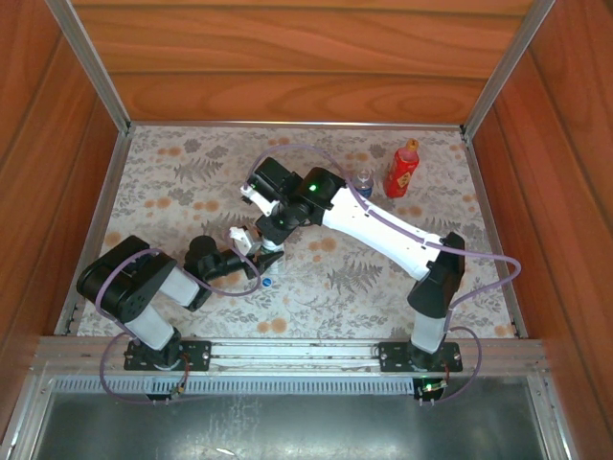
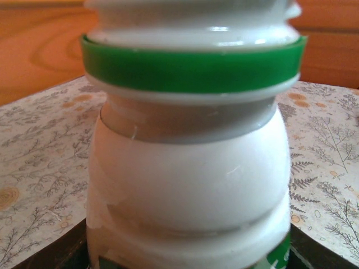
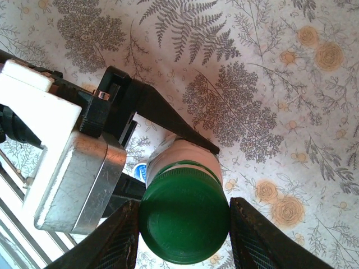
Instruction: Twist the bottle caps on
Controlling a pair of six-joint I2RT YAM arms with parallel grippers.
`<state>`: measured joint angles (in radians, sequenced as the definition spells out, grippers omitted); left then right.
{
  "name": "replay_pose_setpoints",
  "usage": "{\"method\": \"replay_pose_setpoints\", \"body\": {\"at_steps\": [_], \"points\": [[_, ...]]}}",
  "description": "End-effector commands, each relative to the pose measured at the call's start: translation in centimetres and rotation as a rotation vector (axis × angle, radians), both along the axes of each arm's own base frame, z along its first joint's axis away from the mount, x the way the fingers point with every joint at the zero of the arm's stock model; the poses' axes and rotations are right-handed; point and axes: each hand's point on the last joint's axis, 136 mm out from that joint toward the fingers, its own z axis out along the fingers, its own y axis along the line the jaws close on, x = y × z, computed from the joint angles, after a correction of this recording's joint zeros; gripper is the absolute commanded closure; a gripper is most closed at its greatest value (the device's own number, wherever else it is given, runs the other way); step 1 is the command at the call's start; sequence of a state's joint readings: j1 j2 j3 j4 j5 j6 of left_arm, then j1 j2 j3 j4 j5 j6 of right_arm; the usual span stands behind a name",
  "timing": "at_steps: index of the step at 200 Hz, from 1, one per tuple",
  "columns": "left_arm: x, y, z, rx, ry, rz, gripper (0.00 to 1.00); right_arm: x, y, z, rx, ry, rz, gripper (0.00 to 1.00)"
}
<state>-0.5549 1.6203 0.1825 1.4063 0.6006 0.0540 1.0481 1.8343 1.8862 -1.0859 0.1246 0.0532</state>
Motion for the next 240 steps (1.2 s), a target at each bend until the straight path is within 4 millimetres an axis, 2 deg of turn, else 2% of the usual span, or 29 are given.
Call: {"method": "replay_pose_setpoints", "body": {"at_steps": [1,126,162,216,240], "points": [[-0.5,-0.4,-1.2,0.028,0.037,-0.030,0.43,-0.9,0.0,-1.7,-0.044,0.040,0.031,0.54],[-0.5,-0.4,-1.2,0.028,0.039,-0.032,0.43,-0.7,-0.3,-2.5,-0.060,0.047,-0.005,0.52],[-0.6,-0.4,-1.2,0.028,0.038,-0.034,0.43,-0.6,-0.2,-1.0,-0.029,0.024,-0.007,0.45],[-0.6,-0.4,-1.3,0.029,0.039,-0.035,0.43,-0.4,-0.5,0.9,0.024,-0.021,-0.024,0.29],[-0.6,-0.4,-1.3,0.029,0.043,-0.036,0.43,-0.2,-0.6,2.1,0.078,-0.051,-0.035,0.28]]}}
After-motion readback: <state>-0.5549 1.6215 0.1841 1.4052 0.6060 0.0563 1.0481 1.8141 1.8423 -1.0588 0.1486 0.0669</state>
